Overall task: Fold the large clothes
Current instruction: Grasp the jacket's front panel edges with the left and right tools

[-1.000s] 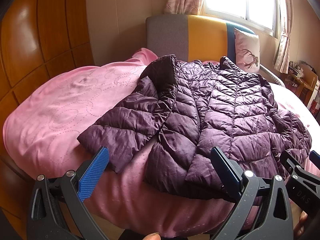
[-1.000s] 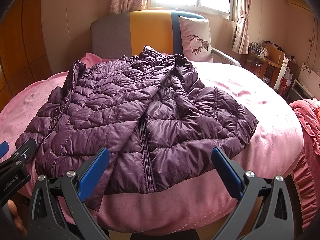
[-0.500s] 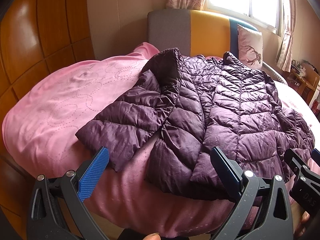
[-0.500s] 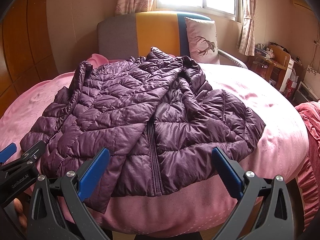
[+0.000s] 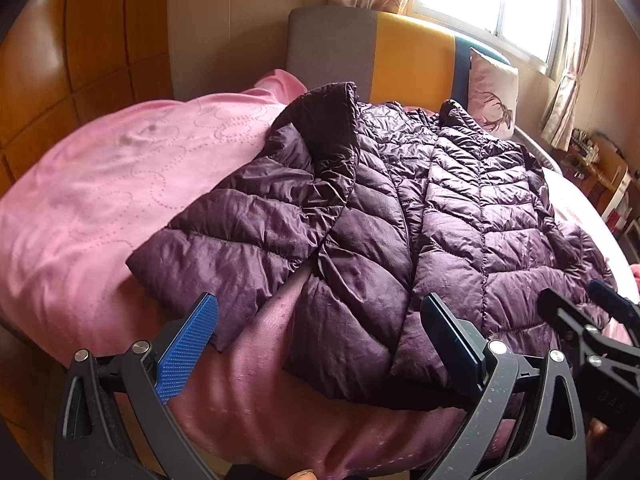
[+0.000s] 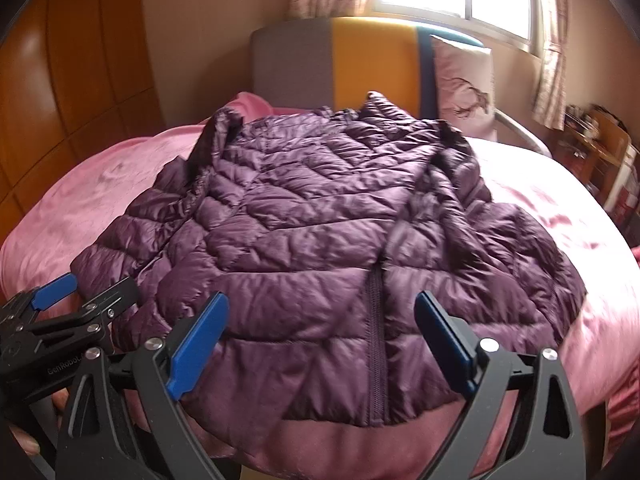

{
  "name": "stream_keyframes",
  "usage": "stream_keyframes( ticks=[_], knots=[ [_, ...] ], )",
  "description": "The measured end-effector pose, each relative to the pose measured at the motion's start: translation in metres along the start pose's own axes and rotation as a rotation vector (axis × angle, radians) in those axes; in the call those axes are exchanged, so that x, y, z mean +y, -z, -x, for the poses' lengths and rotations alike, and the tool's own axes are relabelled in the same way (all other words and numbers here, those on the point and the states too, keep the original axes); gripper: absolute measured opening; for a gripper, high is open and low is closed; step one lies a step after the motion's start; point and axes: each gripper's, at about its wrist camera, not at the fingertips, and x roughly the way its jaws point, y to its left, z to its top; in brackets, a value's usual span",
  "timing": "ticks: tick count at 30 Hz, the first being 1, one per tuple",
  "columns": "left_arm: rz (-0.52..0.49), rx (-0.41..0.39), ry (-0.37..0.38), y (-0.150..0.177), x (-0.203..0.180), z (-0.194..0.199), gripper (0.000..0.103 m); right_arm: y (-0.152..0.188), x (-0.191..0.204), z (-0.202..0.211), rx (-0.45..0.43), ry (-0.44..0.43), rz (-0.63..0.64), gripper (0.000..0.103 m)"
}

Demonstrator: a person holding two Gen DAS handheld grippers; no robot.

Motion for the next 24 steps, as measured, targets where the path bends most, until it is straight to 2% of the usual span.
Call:
stream_keyframes(
  ticks=[2,4,6,7,8,9,13,15,16,19,22,24],
  knots=[
    [0.002,0.011,-0.006,-0.001,0.004,-0.005,0.1,-0.001,0.01,-0.012,0.019,-0.025,0.048,0.086],
    [-0.006,0.023,-0.006,-0.002,0.008,-0.008,0.1,0.001,0.02,-0.026,0.052,-0.05,0.105,0.074],
    [0.014,0.045,0.024,-0.005,0.018,-0.011,0.1,0.004,0.026,-0.038,0.082,-0.06,0.165,0.049],
    [0.029,0.051,0.047,-0.005,0.022,-0.011,0.1,0.005,0.028,-0.041,0.085,-0.066,0.194,0.041],
    [0.054,0.053,0.077,-0.006,0.029,-0.011,0.1,0.005,0.028,-0.04,0.079,-0.073,0.215,0.027],
    [0.087,0.053,0.096,-0.007,0.037,-0.011,0.1,0.002,0.025,-0.037,0.073,-0.08,0.223,0.019],
    [0.127,0.088,0.126,-0.009,0.049,-0.016,0.079,-0.016,-0.007,-0.013,0.024,-0.09,0.167,0.013],
    [0.116,0.112,0.164,-0.009,0.047,-0.019,0.071,-0.028,-0.032,0.004,-0.036,-0.026,0.149,0.012],
    [0.098,0.12,0.178,-0.009,0.043,-0.02,0.07,-0.033,-0.042,0.01,-0.058,0.009,0.142,0.012],
    [0.055,0.139,0.228,-0.007,0.031,-0.024,0.07,-0.053,-0.093,0.023,-0.127,0.193,0.114,0.012],
    [0.045,0.18,0.274,-0.005,0.02,-0.033,0.07,-0.072,-0.159,0.022,-0.137,0.381,0.043,0.012],
    [0.041,0.214,0.294,-0.005,0.015,-0.042,0.063,-0.083,-0.214,0.014,-0.113,0.49,-0.043,0.011]
  ],
)
